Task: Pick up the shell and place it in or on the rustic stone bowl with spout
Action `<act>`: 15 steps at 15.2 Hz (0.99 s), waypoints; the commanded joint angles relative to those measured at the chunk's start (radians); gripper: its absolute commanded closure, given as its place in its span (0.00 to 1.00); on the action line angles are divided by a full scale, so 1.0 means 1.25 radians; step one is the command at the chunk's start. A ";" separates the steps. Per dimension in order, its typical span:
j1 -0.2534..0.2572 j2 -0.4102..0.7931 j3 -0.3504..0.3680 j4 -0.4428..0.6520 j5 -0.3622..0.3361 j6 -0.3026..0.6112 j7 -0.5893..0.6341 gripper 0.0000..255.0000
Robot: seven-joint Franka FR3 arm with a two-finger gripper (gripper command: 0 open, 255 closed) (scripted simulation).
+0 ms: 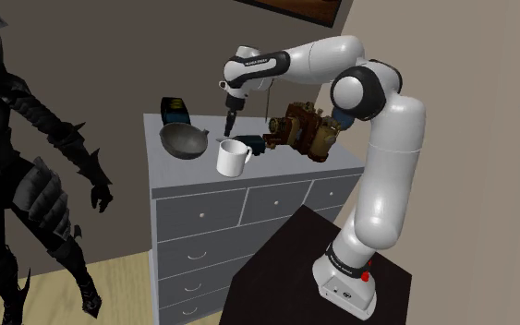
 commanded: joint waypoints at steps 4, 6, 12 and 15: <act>0.108 -0.189 -0.011 -0.304 -0.186 0.334 0.286 0.00; 0.105 -0.172 -0.010 -0.306 -0.178 0.352 0.281 0.00; 0.101 -0.131 -0.008 -0.306 -0.160 0.391 0.268 0.00; 0.101 -0.131 -0.008 -0.306 -0.160 0.391 0.268 0.00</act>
